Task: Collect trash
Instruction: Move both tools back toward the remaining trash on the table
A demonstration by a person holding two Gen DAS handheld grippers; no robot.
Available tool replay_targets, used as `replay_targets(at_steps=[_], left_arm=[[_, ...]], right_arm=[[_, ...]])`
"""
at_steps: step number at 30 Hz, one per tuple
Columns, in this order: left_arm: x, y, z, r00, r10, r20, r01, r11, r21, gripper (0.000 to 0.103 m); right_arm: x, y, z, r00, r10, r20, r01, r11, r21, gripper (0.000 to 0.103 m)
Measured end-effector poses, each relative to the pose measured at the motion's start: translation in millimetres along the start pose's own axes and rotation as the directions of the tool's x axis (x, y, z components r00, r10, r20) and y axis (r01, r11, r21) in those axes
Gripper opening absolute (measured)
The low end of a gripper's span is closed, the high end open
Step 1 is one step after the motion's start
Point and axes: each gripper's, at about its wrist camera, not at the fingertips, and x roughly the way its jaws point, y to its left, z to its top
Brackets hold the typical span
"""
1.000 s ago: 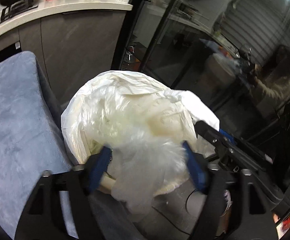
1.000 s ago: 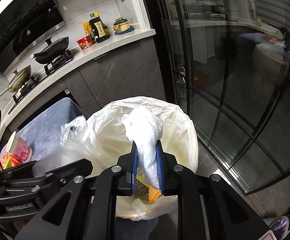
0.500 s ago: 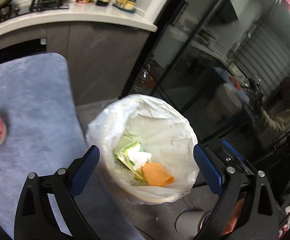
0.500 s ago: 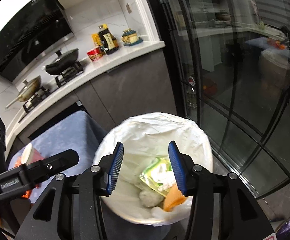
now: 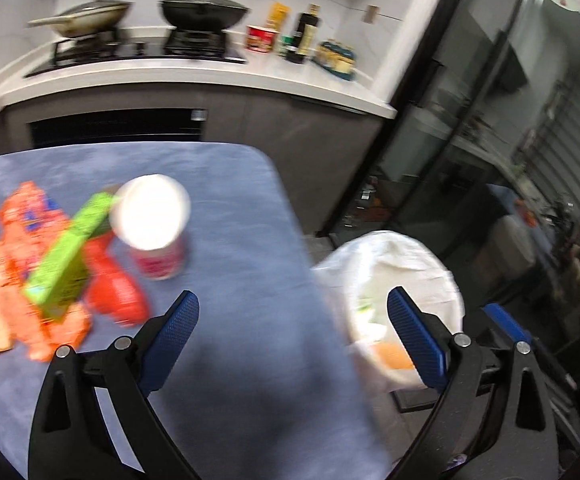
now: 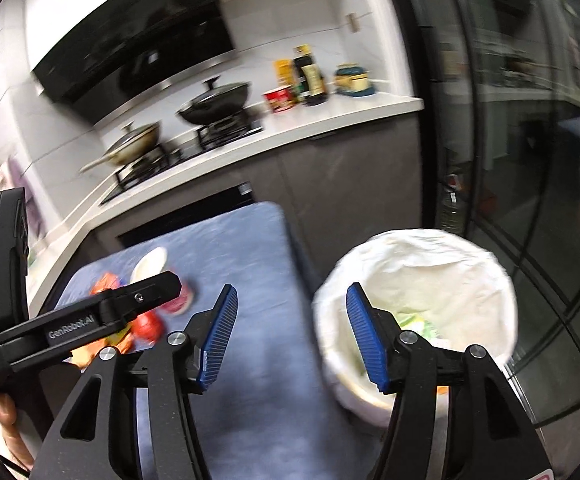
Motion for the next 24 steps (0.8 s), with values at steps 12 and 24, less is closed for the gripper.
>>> replay_targets(at_steps=[12, 24], left_arm=[[-48, 125, -28, 0.973, 0.231, -0.007, -0.229, 0.962, -0.147, 0.091], [-65, 237, -51, 0.936, 0.349, -0.056, -0.348, 0.885, -0.309, 0.093]], right_arm=[[40, 115, -24, 0.984, 0.134, -0.114, -0.150, 0.978, -0.145, 0.059], [124, 175, -19, 0.984, 0.084, -0.158, -0.119, 0.966, -0.230, 0.070]])
